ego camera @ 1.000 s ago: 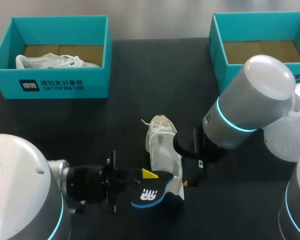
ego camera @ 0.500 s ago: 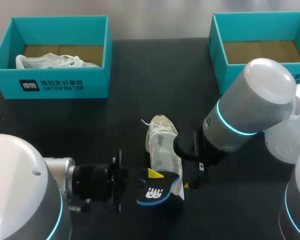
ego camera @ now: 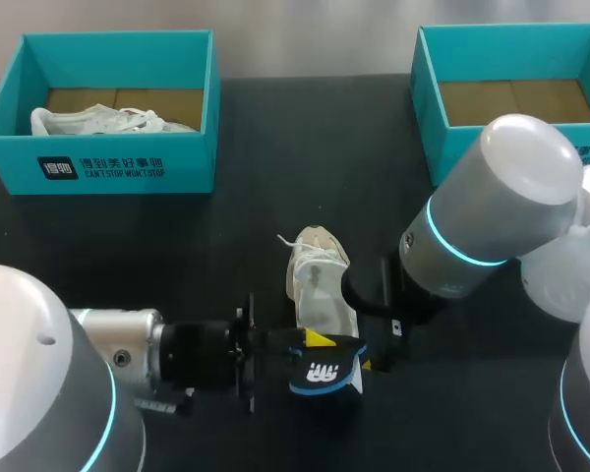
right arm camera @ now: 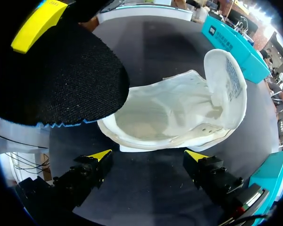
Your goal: Take the shoe out of the shoebox, open the shoe tongue, remove and reinsert the insole, then place the shoe into the shoebox
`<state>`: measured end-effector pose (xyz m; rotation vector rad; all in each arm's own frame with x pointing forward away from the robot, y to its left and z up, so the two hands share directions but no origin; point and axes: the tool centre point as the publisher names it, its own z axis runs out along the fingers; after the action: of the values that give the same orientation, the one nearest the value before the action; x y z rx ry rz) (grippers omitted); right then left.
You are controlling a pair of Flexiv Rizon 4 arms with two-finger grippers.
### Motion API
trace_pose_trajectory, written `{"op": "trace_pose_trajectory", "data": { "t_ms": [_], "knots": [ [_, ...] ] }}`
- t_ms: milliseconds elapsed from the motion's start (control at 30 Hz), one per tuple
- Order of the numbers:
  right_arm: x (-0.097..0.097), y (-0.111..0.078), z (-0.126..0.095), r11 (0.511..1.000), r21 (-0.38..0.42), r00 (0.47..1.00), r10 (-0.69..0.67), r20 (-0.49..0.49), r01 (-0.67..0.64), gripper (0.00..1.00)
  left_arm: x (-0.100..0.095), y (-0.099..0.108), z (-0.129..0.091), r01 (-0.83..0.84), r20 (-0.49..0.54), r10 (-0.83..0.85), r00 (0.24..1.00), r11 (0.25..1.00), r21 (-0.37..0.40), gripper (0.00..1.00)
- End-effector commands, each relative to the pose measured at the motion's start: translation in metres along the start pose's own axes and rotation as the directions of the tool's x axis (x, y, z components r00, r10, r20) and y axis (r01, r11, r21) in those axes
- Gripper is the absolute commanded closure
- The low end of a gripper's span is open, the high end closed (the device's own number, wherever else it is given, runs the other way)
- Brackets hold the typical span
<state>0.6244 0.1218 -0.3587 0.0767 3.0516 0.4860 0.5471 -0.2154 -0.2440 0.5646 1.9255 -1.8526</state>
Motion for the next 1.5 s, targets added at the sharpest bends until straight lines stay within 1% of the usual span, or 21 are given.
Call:
{"op": "trace_pose_trajectory", "data": {
  "t_ms": [33, 400, 733, 1233, 1500],
  "knots": [
    [0.001, 0.001, 0.001, 1.0, 0.001, 1.0, 0.001, 0.002, -0.001, 0.0, -0.004, 0.005, 0.014, 0.001, 0.001, -0.001, 1.0, 1.0, -0.003, 1.0],
    [0.001, 0.001, 0.001, 1.0, 0.001, 1.0, 0.001, 0.002, -0.001, 0.0, -0.007, 0.017, 0.014, 0.032, 0.019, -0.032, 0.999, 0.999, -0.009, 1.0],
    [0.001, 0.001, 0.001, 1.0, 0.001, 1.0, 0.001, 0.002, -0.001, 0.0, -0.007, 0.025, 0.009, -0.009, 0.019, 0.009, 1.0, 1.0, 0.007, 1.0],
    [0.001, 0.001, 0.001, 1.0, 0.001, 1.0, 0.001, 0.002, -0.001, 0.0, -0.009, 0.042, 0.005, -0.011, 0.025, 0.011, 1.0, 1.0, 0.014, 1.0],
    [0.001, 0.001, 0.001, 1.0, 0.001, 1.0, 0.001, 0.002, -0.001, 0.0, -0.008, 0.05, 0.012, -0.008, 0.021, 0.007, 1.0, 0.999, 0.035, 1.0]
  ]
}}
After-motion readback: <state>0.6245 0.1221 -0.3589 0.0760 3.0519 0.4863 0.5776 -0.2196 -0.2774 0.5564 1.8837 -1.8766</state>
